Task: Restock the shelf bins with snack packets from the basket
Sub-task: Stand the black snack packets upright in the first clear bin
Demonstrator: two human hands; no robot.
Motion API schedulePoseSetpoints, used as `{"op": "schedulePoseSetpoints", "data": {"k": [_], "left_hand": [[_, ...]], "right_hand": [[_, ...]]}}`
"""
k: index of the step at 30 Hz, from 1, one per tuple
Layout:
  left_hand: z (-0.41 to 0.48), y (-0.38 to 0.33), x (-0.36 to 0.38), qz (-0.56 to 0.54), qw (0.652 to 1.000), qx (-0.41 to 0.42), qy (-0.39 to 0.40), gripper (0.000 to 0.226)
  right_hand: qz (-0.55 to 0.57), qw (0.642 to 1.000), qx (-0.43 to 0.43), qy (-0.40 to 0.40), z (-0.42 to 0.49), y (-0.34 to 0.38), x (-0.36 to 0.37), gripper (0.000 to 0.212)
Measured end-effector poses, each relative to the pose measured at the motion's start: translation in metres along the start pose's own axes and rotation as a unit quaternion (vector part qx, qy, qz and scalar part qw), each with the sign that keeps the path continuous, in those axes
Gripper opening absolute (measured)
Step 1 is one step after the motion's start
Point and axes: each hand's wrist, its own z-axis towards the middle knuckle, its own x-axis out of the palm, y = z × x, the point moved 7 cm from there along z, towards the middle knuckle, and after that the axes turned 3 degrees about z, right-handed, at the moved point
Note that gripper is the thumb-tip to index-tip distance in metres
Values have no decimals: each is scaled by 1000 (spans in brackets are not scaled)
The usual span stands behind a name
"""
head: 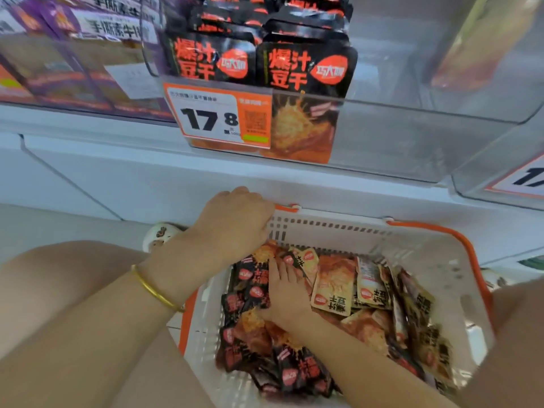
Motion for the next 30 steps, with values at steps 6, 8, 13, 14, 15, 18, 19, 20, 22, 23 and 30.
{"op": "schedulePoseSetpoints", "data": {"k": [6,8,13,14,15,18,19,20,22,23,30], "left_hand": [[-2,-16,6,-26,998,21,50,25],[-2,-29,11,-35,996,53,64,23],[-13,-67,40,-93,979,99,151,60],[-14,-70,46,-72,981,107,146,71],[-13,-74,46,-52,984,115,123,76],[-7,-70,24,-81,989,122,11,56],[-7,-63,11,-117,987,112,-15,44],[-7,-55,-2,-169,980,98,-23,35],[-10,-40,-26,-279,957,75,-4,33],[-13,-32,-39,-320,945,67,-5,37],[-26,4,-164,-518,814,118,-237,18]], "right_hand": [[144,990,5,-7,-26,-29,-50,41],[187,982,23,3,-31,-39,-68,19],[594,795,118,13,-60,-42,-113,14],[679,725,116,20,-68,-36,-121,15],[735,669,108,28,-75,-31,-130,19],[750,657,77,25,-93,-28,-152,21],[727,683,73,13,-97,-33,-159,33],[700,711,70,-12,-102,-38,-168,43],[662,745,32,-80,-114,-39,-196,35],[638,761,-7,-117,-121,-36,-213,20],[486,768,-217,-357,-159,16,-359,21]]}}
